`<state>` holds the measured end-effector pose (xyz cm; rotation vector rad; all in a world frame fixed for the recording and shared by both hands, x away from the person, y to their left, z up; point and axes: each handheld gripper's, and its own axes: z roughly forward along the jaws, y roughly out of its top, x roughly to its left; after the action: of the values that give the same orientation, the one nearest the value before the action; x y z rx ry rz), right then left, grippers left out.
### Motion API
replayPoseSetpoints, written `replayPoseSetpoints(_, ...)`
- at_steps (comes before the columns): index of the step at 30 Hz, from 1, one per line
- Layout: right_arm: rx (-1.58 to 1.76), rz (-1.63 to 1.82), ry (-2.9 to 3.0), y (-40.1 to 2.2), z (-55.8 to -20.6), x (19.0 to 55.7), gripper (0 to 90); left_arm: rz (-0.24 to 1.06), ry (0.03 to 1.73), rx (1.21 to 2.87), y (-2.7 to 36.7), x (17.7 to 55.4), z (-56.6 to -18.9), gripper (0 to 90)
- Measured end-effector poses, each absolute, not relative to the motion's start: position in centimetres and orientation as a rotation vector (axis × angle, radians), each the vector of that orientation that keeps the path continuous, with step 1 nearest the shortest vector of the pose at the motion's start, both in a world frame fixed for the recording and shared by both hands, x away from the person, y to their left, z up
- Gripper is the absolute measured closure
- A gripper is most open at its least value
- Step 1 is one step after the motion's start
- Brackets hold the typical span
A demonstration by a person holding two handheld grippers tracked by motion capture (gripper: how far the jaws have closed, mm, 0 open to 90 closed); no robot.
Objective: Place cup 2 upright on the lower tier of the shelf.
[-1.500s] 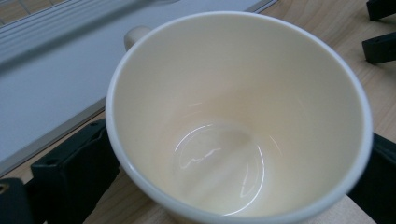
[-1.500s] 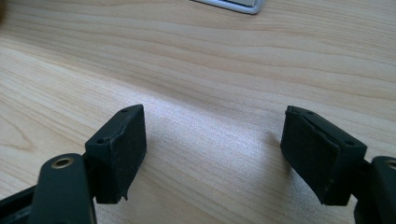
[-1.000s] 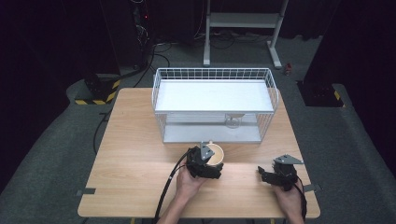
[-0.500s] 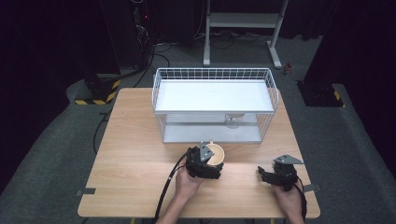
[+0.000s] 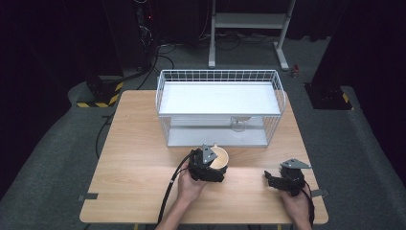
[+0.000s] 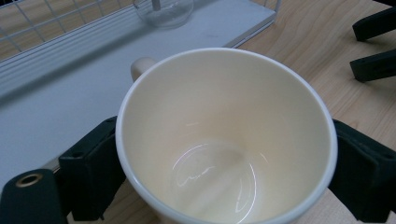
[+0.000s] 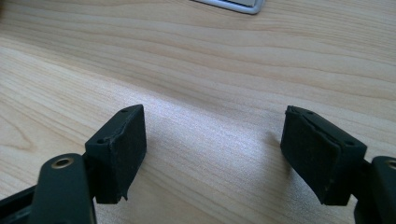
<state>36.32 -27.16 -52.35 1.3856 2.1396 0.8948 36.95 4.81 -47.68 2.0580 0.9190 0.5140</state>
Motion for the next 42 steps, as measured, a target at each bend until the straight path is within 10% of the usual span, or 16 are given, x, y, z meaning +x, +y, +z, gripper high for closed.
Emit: replayPoseSetpoints(42,1.384,0.893,2.141,-27.2,-52.4,36.3,22.6,0.634,1.055,2.012,7.9,41.4,-45.9,10.5)
